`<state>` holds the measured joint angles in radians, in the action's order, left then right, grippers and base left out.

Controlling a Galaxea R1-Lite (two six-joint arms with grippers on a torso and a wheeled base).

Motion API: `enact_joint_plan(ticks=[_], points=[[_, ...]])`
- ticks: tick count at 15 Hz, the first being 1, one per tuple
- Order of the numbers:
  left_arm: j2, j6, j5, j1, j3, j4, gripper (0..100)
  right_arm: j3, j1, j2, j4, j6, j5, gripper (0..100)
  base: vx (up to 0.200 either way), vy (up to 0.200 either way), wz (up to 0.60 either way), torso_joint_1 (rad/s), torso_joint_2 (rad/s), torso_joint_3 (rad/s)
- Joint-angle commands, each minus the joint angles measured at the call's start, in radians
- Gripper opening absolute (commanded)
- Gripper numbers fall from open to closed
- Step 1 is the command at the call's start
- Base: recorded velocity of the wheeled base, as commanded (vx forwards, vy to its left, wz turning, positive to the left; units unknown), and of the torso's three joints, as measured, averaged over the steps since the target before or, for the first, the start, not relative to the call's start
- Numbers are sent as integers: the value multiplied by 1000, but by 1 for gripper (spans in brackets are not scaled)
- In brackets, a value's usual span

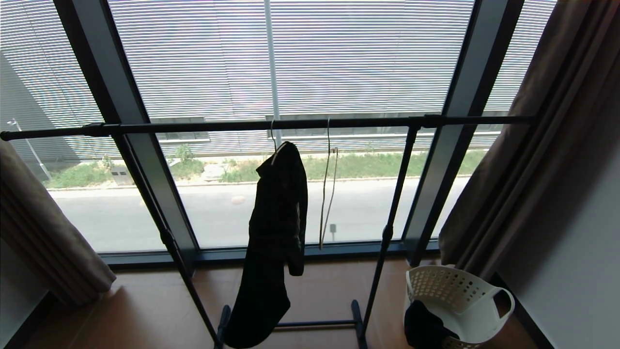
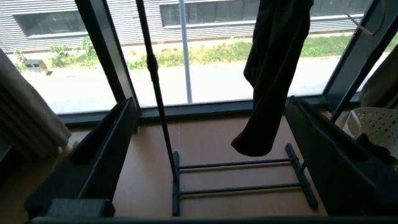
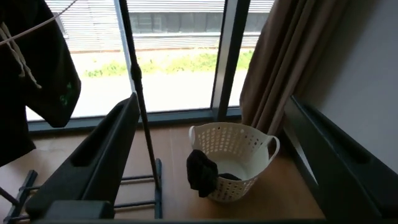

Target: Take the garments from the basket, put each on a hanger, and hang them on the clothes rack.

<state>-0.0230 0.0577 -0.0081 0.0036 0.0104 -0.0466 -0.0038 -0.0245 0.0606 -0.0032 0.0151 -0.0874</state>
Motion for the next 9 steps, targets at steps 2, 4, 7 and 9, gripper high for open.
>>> enact_joint_plan(ticks=[2, 4, 7, 9], points=[[17, 8, -12, -1, -1, -1, 100, -8, 54, -4, 38, -9, 81, 100, 0, 0, 0, 0, 0, 0], [17, 18, -76, -2, 3, -6, 100, -5, 12, -48, 31, -12, 60, 100, 0, 0, 0, 0, 0, 0], [17, 19, -81, -2, 2, -2, 100, -5, 15, -48, 31, 23, -55, 100, 0, 0, 0, 0, 0, 0], [17, 21, -81, -2, 0, -1, 100, -8, 15, -48, 38, 20, -28, 100, 0, 0, 0, 0, 0, 0]])
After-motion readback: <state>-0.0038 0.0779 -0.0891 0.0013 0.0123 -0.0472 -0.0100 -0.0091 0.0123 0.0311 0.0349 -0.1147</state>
